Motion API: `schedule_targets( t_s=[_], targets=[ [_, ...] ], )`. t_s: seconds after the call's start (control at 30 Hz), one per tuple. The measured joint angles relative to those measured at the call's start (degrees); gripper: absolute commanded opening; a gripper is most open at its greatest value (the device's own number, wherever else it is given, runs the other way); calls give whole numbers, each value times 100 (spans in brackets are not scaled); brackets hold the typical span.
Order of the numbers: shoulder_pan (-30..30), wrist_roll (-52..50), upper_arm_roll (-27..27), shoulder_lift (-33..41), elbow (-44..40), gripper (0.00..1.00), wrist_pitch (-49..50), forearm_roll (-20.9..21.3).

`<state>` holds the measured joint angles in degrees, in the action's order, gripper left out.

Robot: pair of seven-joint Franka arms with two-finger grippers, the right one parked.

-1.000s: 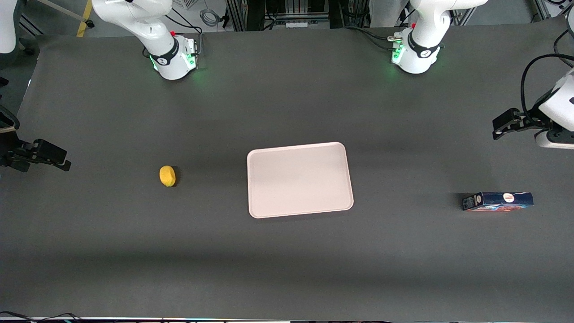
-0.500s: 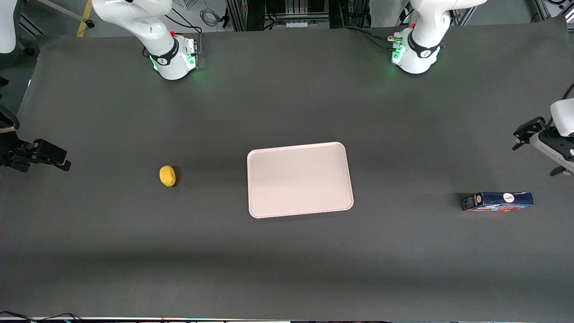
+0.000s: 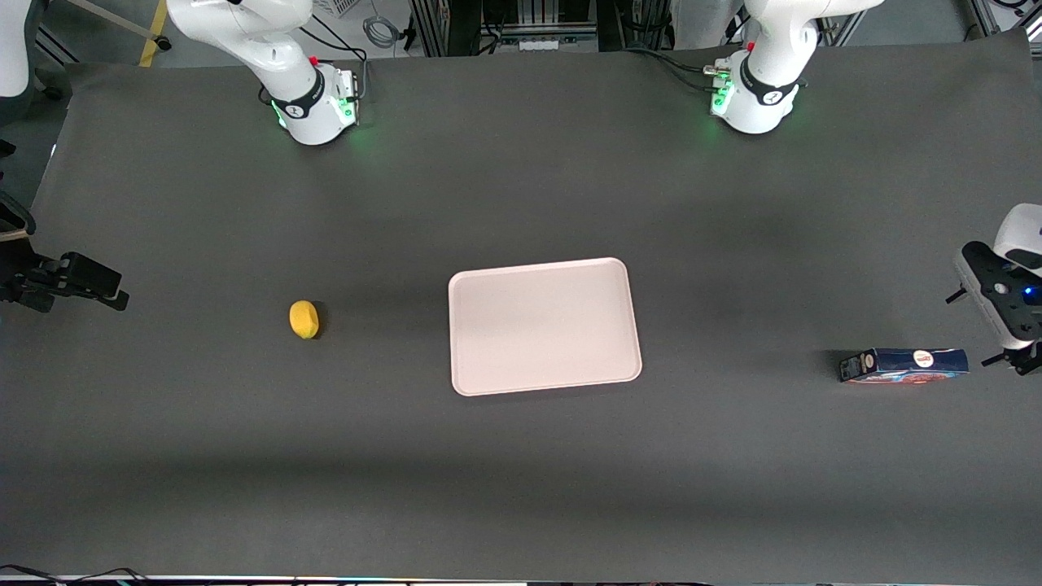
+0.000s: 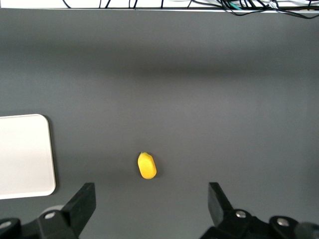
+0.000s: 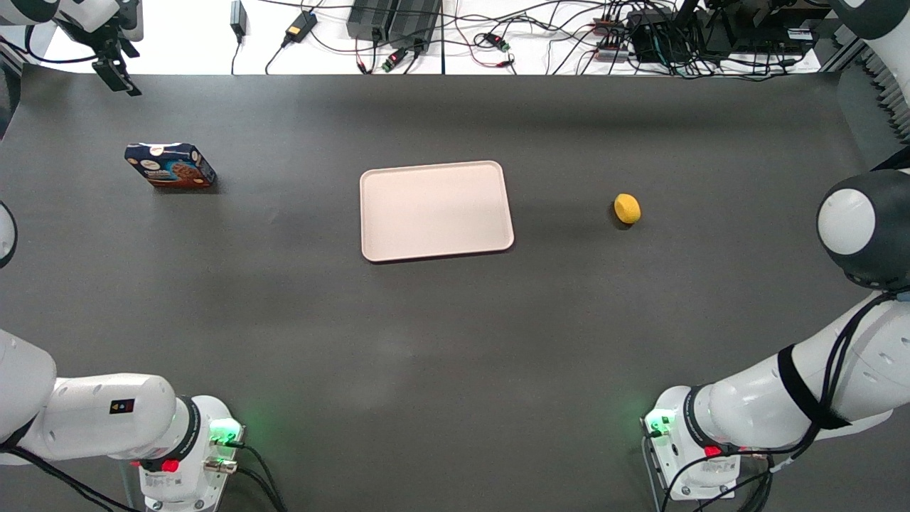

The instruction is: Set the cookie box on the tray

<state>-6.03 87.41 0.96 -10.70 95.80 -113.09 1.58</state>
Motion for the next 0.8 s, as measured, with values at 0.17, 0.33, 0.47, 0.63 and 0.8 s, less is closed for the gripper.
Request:
schedule_targets(
  t_s=[0.17,0.33,0.47,0.63,0.8],
  targets=[
    [-132,187,17,-105,203,100,-233,-1],
    [-246,441,31,-177,596,100,-835,-4],
    [-267,654,31,-190,976,100,-1409,-5],
    [-266,1091,40,-197,1511,100,-2231,-15],
    [-275,1497,121,-281,1741,100,-2413,-198]
  ],
)
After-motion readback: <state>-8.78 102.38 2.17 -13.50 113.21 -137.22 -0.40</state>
